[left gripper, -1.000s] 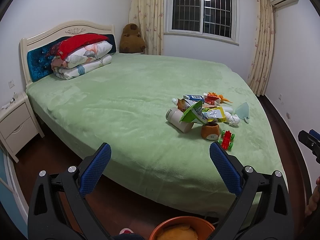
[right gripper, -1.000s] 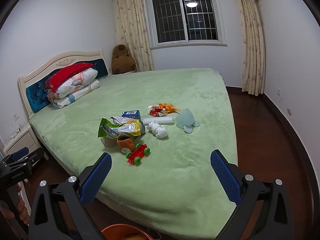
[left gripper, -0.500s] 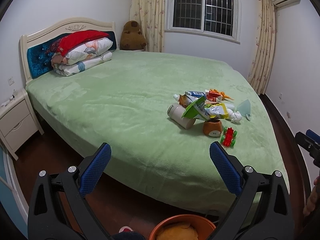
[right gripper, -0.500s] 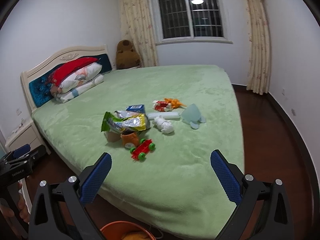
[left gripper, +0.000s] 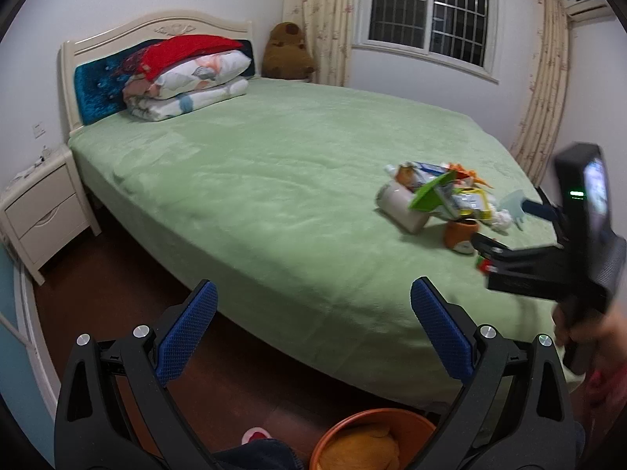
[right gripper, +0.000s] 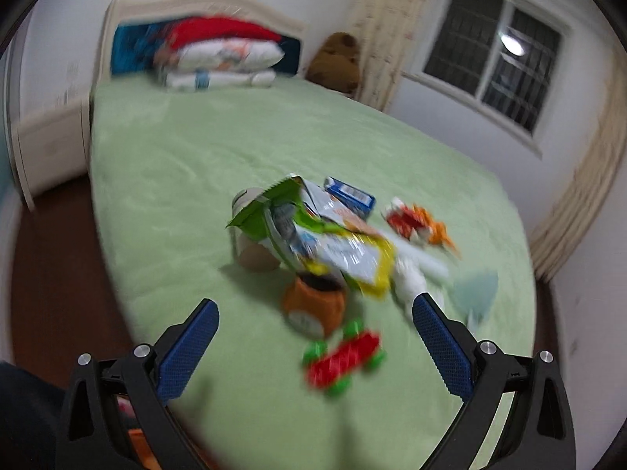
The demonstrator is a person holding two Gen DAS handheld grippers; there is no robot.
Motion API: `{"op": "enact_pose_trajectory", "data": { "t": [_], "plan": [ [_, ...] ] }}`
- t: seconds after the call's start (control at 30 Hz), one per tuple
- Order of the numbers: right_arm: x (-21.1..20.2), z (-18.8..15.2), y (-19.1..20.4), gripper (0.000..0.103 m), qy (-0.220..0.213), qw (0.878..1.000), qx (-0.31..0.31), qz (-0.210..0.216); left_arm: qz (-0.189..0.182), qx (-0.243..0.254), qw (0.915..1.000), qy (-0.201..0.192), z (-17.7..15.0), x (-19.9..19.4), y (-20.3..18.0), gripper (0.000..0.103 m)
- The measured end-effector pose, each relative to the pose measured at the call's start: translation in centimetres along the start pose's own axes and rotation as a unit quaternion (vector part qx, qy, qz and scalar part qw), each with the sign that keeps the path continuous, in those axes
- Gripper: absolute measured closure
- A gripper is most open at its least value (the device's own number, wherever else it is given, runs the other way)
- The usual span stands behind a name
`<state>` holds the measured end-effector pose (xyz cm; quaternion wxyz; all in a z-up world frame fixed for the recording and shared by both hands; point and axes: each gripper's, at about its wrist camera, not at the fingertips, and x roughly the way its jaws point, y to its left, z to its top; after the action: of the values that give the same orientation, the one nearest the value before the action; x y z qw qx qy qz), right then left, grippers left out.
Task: Collect trash
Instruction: 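Grasp the green snack bag with the right tool while the left tool grasps the white cup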
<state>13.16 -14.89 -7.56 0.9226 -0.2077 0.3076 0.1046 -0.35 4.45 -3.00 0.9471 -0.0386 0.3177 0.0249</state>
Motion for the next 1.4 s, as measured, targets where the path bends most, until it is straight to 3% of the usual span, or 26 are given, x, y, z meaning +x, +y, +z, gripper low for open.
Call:
{"op": "enact_pose_trajectory", "data": {
  "t": [0.17,0.2,0.27,0.33,0.43,0.57,0.7,0.83,0.93,1.1,1.17,1.4],
  "plan": [
    [5.0,2.3,3.6,0.009,0.005,0.99,-0.115,-0.081,0.011,-0.015,0.9997,0.012,-0.1,0.8,1.8,0.006],
    [5.7,2.5,3.9,0.014,0.009,0.987,-0.127,-0.093,0.013,-0.017,0.9997,0.014,-0.2,0.9,2.1,0.006],
    [7.3,3.0,4.1,0.048,0.032,0.984,-0.145,-0.097,0.015,-0.022,0.9995,0.019,-0.2,1.2,2.7,0.006],
    [7.9,3.4,3.6,0.055,0.048,0.985,-0.137,-0.091,0.014,-0.028,0.9993,0.022,-0.3,1.4,3.1,0.006],
    [6.6,3.8,2.2,0.062,0.034,0.991,-0.104,-0.078,0.012,-0.033,0.9991,0.023,-0.4,1.6,3.4,0.006],
    [3.4,4.5,0.2,0.065,0.0,0.997,-0.058,-0.055,0.006,-0.033,0.9991,0.027,-0.5,1.9,3.2,0.006],
    [-2.3,5.0,-3.1,0.065,-0.053,0.998,0.012,-0.019,-0.005,-0.029,0.9992,0.028,-0.5,2.1,2.3,0.006],
    [-7.5,4.4,-6.2,0.065,-0.103,0.991,0.079,0.022,-0.028,-0.025,0.9986,0.039,0.0,3.2,0.8,0.006],
    [-11.2,2.8,-8.4,0.065,-0.125,0.98,0.136,0.071,-0.07,-0.034,0.9955,0.053,0.7,4.7,-0.5,0.006],
    [-15.7,-0.8,-9.8,0.065,-0.151,0.967,0.179,0.098,-0.157,-0.062,0.9804,0.101,2.9,9.5,-3.6,0.006],
    [-16.9,-1.9,-10.3,0.065,-0.154,0.964,0.19,0.105,-0.17,-0.081,0.9736,0.129,3.9,12.2,-4.9,0.006],
    [-18.7,-5.3,-10.8,0.065,-0.154,0.961,0.203,0.107,-0.152,-0.16,0.9527,0.209,8.1,20.7,-7.3,0.007]
  ]
}}
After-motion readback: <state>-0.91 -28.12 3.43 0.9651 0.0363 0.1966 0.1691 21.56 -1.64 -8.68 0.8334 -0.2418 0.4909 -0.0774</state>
